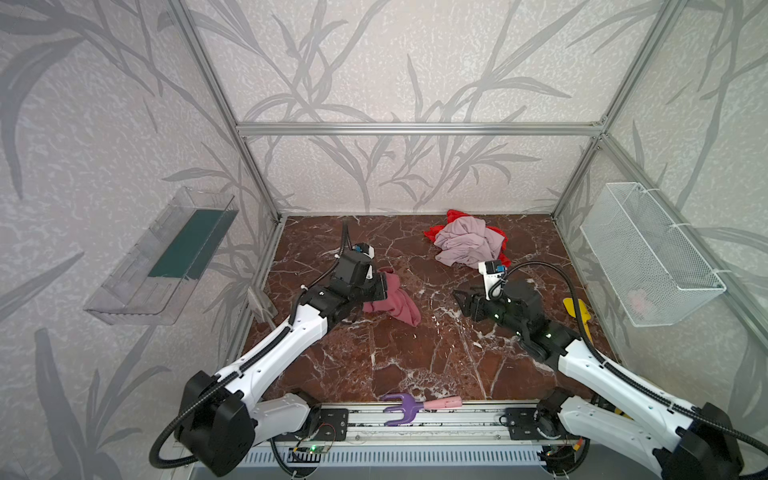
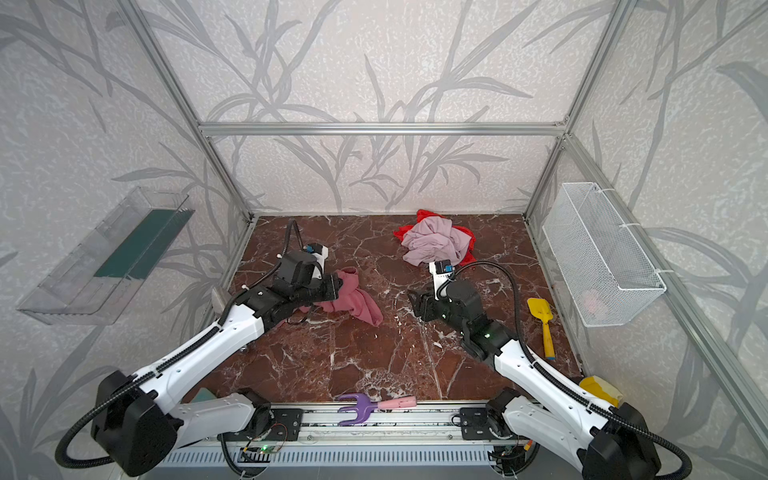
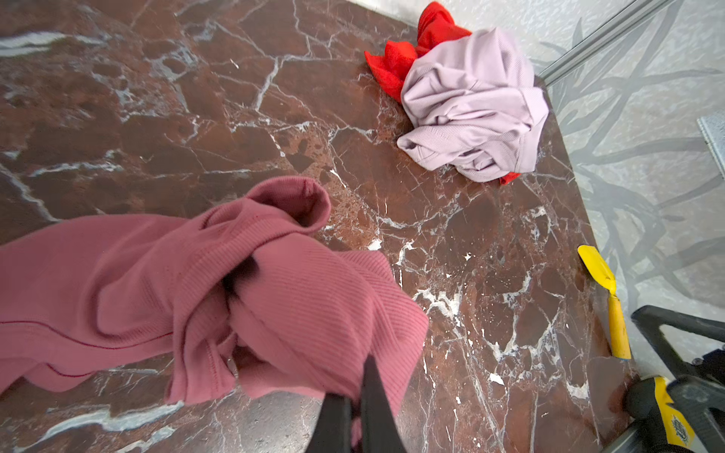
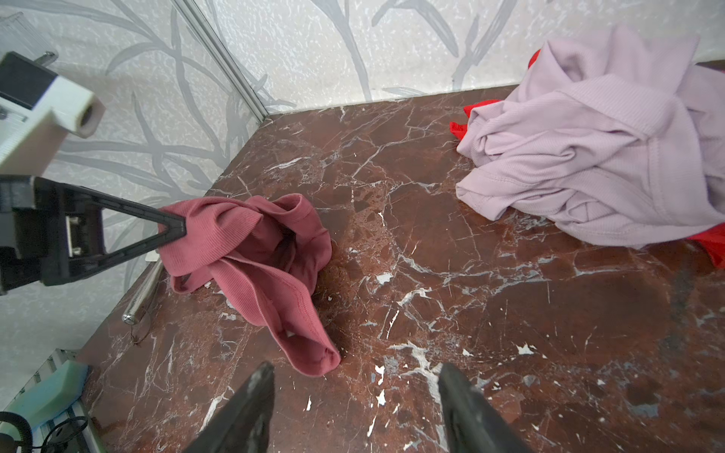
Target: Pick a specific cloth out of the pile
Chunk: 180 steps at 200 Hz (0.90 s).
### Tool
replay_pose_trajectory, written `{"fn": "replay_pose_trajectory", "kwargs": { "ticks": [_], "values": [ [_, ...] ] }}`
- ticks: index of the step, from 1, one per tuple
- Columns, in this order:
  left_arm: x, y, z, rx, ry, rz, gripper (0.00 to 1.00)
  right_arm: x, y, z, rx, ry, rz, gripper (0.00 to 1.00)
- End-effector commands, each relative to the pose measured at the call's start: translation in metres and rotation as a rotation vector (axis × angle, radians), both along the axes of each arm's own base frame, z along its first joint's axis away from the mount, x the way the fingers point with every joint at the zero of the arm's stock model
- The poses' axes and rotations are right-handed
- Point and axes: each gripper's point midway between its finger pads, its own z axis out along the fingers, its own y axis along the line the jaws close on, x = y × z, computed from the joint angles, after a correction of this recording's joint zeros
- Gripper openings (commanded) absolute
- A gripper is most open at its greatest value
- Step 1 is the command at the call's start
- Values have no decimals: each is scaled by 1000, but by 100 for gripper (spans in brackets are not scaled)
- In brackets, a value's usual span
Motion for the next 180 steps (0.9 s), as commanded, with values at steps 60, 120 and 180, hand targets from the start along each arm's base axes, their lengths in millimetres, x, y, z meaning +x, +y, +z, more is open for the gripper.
{"fn": "replay_pose_trajectory", "kwargs": {
  "ticks": [60, 120, 180],
  "values": [
    [16, 71, 53, 88, -124, 216, 0, 6, 2, 21, 29, -47, 5, 66],
    [37, 135, 4, 86, -23, 395, 0, 11, 6, 18, 28, -37, 11, 66],
    [45, 161, -73, 120, 133, 483, 0, 14, 6, 19, 29, -35, 16, 66]
  ]
}}
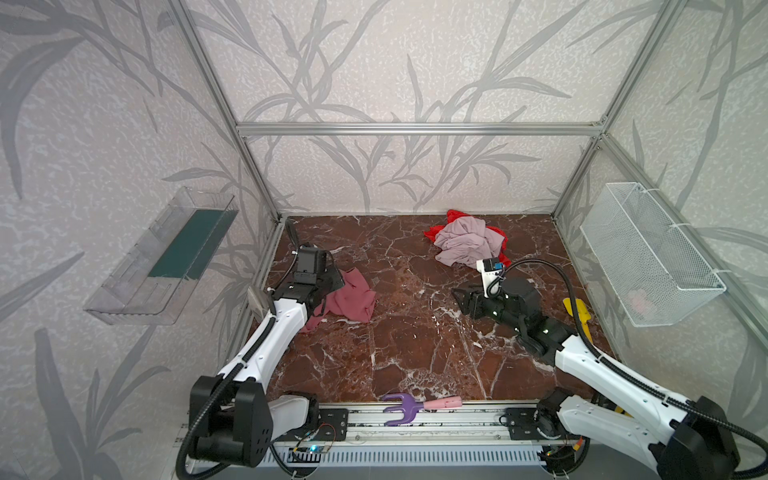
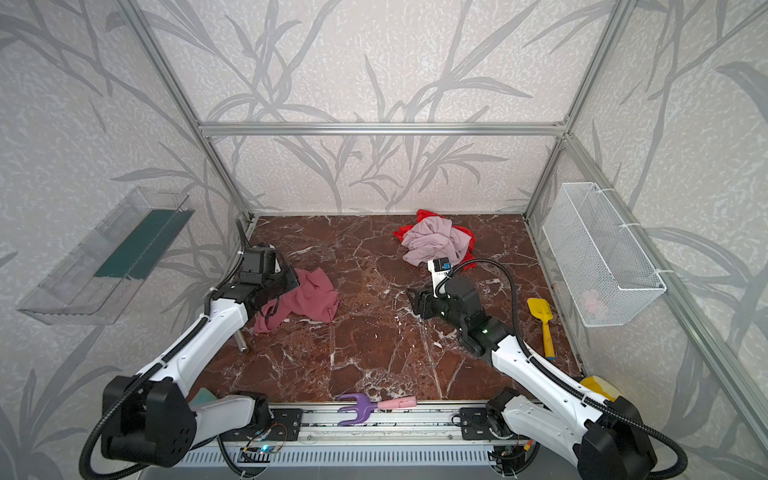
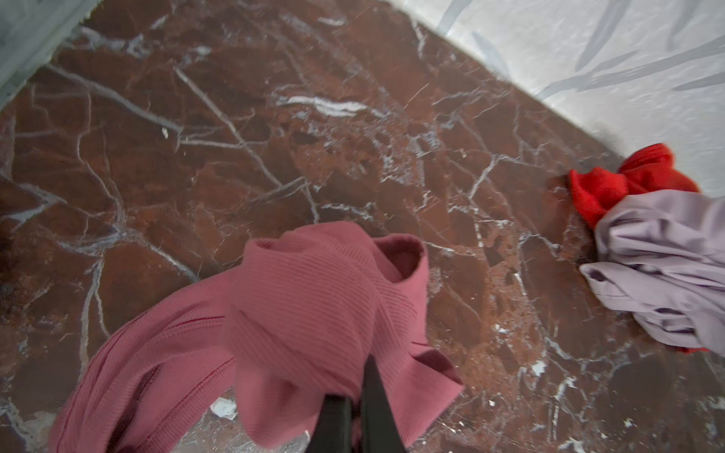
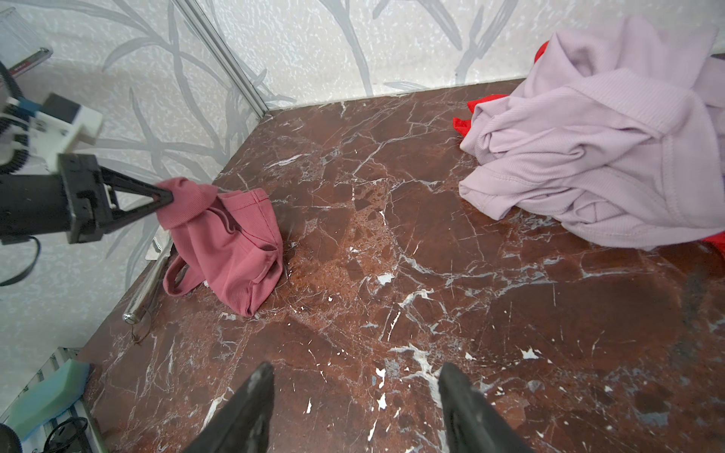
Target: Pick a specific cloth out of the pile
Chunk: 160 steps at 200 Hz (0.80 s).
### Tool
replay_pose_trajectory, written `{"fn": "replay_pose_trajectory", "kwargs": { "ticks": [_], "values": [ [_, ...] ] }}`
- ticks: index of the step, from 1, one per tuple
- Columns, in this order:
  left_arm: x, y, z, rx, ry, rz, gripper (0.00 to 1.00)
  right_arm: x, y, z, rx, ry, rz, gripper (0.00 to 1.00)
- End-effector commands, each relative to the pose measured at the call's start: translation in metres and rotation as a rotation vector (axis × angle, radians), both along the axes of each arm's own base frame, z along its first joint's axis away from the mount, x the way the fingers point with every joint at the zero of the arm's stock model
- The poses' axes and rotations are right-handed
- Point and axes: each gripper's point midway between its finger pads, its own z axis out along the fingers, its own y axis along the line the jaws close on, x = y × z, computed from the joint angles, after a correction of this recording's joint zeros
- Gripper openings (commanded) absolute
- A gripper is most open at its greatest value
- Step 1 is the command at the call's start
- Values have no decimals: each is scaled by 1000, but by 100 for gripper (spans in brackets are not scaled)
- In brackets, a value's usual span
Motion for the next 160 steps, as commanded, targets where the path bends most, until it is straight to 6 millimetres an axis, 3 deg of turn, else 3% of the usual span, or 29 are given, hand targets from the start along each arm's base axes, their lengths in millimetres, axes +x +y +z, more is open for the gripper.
{"fn": "replay_pose_trajectory", "kwargs": {
  "ticks": [1, 17, 27, 62, 110, 160],
  "values": [
    [5, 6, -14, 1, 14, 31, 0, 6, 3, 23, 29, -55, 8, 67],
    [4, 8, -24, 15, 50, 36, 0, 7, 2, 24, 31, -56, 6, 67],
    [2, 10, -27, 25, 67, 48, 18, 7, 1, 23, 30, -54, 6, 67],
    [2, 2, -13, -23, 38, 31, 64, 6, -1, 22, 30, -53, 3, 67],
    [-8, -47, 9, 133, 29, -126, 65, 5, -3, 19, 35, -49, 1, 67],
    [-8, -86, -19, 162, 83, -223, 63, 1, -8, 20, 41, -52, -7, 67]
  ]
}}
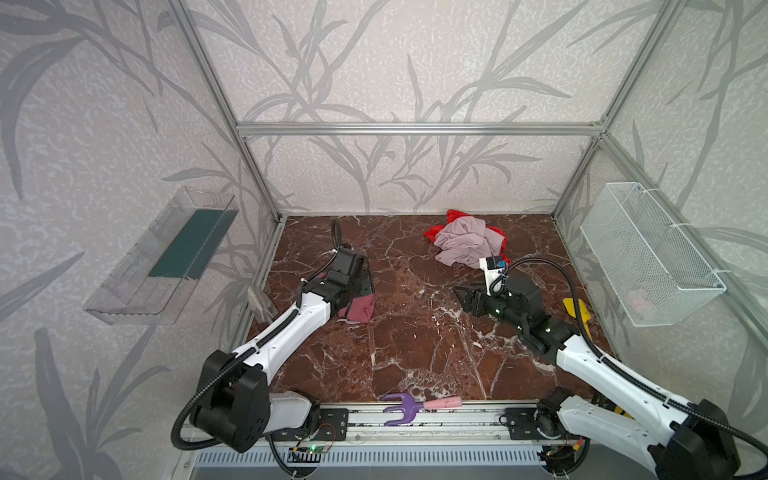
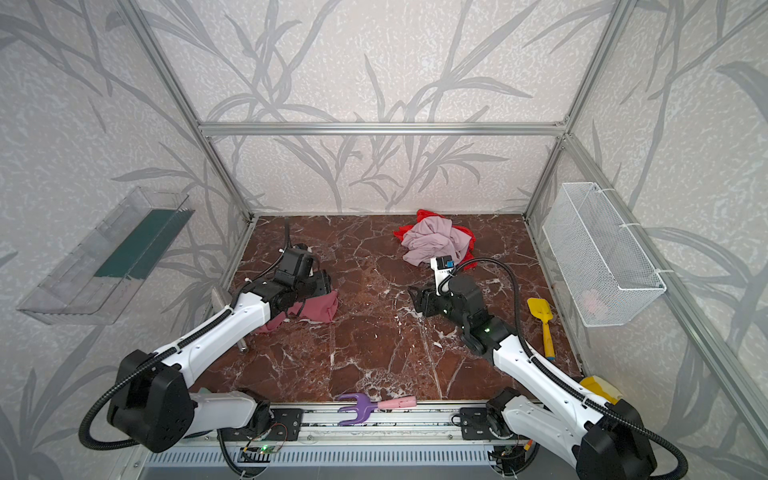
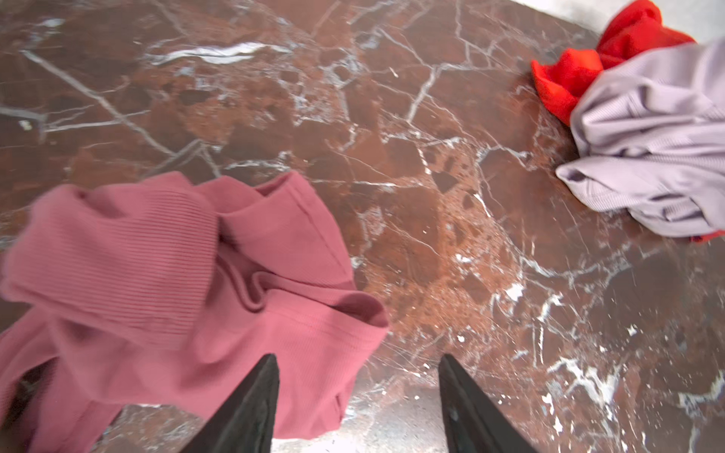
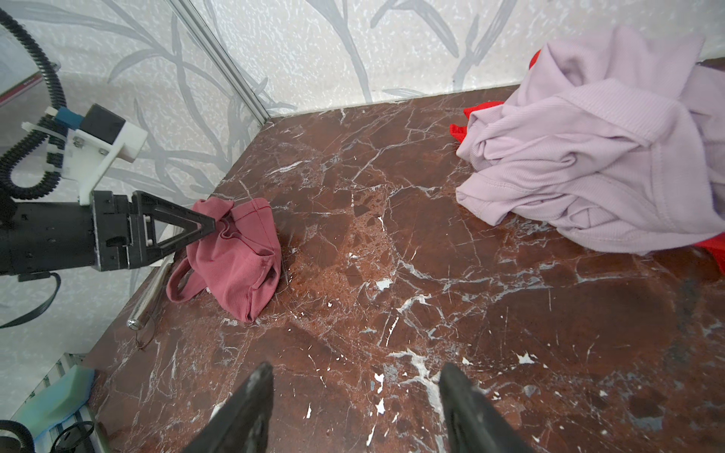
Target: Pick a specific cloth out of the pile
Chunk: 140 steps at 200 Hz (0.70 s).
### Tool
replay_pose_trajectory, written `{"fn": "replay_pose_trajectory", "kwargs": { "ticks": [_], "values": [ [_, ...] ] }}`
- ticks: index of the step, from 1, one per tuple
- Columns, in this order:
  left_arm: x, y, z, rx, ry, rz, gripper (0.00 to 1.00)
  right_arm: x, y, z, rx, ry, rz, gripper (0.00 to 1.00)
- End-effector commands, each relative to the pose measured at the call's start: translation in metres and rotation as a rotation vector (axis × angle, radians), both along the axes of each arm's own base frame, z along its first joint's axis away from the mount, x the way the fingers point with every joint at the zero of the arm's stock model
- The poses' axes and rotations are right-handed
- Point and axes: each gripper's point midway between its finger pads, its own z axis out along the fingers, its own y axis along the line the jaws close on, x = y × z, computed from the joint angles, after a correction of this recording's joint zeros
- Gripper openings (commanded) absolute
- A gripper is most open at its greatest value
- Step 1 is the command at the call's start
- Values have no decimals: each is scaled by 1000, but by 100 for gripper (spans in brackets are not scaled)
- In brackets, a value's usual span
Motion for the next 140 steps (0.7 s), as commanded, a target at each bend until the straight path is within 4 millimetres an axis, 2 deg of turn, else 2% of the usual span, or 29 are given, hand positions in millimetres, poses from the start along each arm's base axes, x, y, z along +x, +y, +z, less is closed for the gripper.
{"fn": "replay_pose_trajectory", "kwargs": {
  "ticks": [1, 57, 82, 90, 111, 140],
  "values": [
    [1, 1, -19, 64, 48, 6, 63, -1, -3, 14, 23, -42, -3, 67],
    [9, -9, -58, 143, 138, -29, 61, -4, -10, 14, 20, -41, -17, 67],
    [15, -10, -70, 171, 153, -32, 53, -6, -11, 13, 21, -36, -20, 67],
    [16, -11, -73, 176, 156, -34, 48, -6, -11, 13, 21, -36, -20, 67],
    [20, -14, -74, 170, 151, -45, 26, -7, -13, 15, 18, -39, -25, 67],
    [24, -30, -66, 153, 135, -89, 1, -7, -17, 19, 9, -51, -37, 67]
  ]
}}
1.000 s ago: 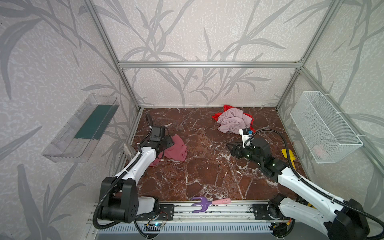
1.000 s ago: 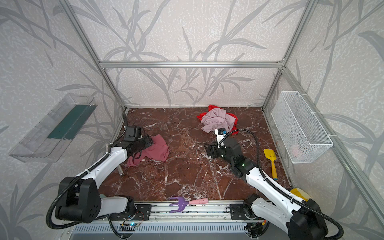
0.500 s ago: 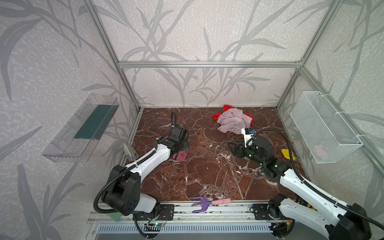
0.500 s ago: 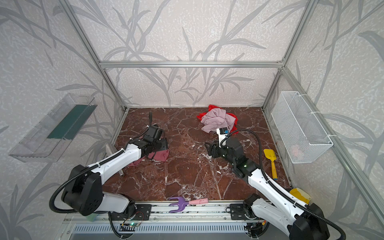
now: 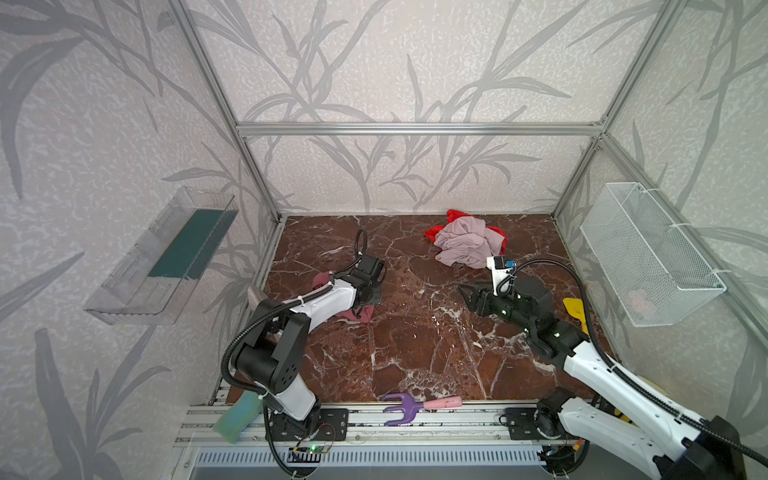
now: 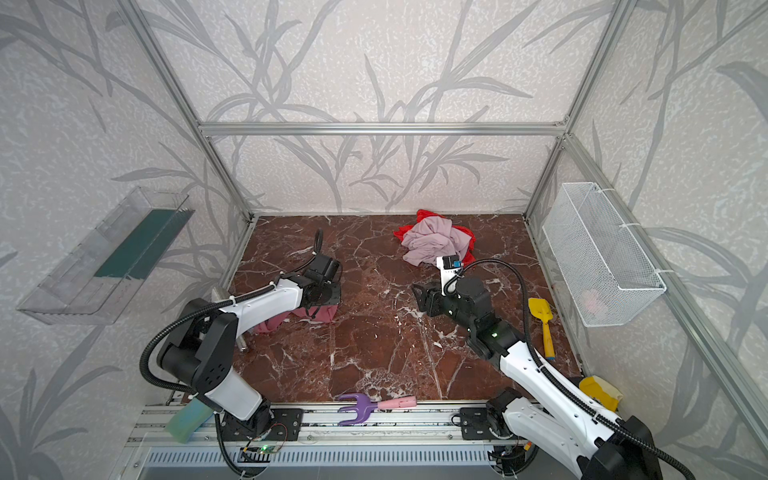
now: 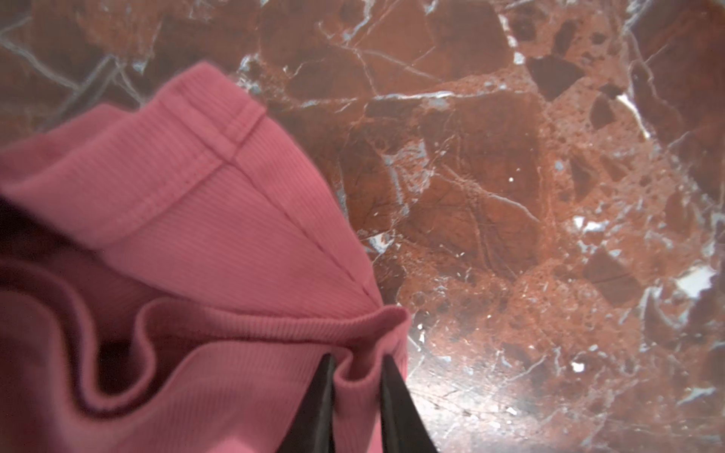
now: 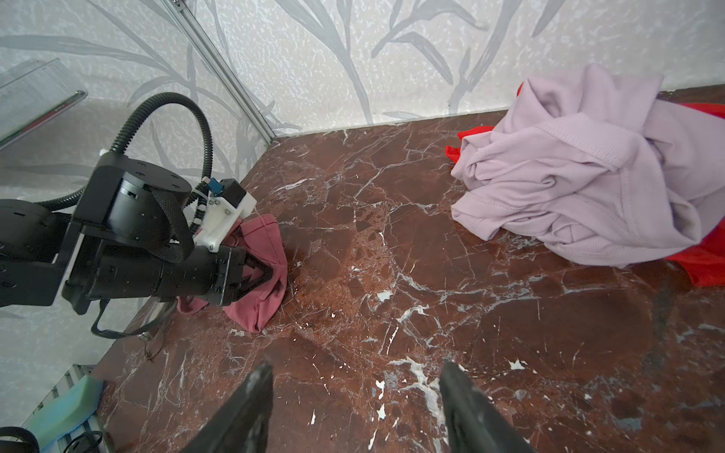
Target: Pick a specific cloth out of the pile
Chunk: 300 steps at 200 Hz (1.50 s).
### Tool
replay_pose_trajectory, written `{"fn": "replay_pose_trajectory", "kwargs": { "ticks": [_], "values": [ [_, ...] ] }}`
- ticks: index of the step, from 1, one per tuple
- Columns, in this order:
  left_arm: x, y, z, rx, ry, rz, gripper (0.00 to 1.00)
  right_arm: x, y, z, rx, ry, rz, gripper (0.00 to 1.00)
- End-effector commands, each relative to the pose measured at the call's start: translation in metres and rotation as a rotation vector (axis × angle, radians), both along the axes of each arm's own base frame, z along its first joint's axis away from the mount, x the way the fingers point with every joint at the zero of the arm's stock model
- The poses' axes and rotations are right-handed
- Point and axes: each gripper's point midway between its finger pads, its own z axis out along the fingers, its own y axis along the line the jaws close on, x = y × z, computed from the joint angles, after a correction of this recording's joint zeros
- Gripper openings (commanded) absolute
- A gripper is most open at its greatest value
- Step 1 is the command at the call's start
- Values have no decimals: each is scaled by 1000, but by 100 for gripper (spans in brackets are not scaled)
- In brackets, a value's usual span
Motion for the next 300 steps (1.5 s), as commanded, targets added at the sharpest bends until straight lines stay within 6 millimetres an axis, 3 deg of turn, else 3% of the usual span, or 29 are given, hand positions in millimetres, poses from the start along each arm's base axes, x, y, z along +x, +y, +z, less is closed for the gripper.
{"fn": "replay_pose_trajectory", "kwargs": {
  "ticks": [1, 52, 107, 175, 203, 236, 259, 300],
  "values": [
    [13, -16, 17, -16, -47, -38, 0, -1, -6, 4, -12, -17, -19, 67],
    [22, -66, 42, -61, -89, -161, 0, -5, -13, 7, -21, -22, -37, 67],
    [34, -116, 87, -154, -158, -256, 0, -8, -16, 11, -16, -32, -37, 67],
    [36, -137, 148, -276, -253, -302, 0, -8, -14, 23, -3, -53, -27, 67],
    [31, -128, 177, -287, -326, -298, 0, -7, -13, 24, -1, -52, -22, 67],
    [24, -101, 205, -255, -384, -261, 0, -6, -11, 26, 4, -53, -18, 67],
    [22, -71, 214, -210, -411, -200, 0, -5, -9, 27, 10, -56, -13, 67],
    [19, -7, 213, -195, -428, -54, 0, -3, -7, 27, 9, -54, -5, 68]
  ]
}}
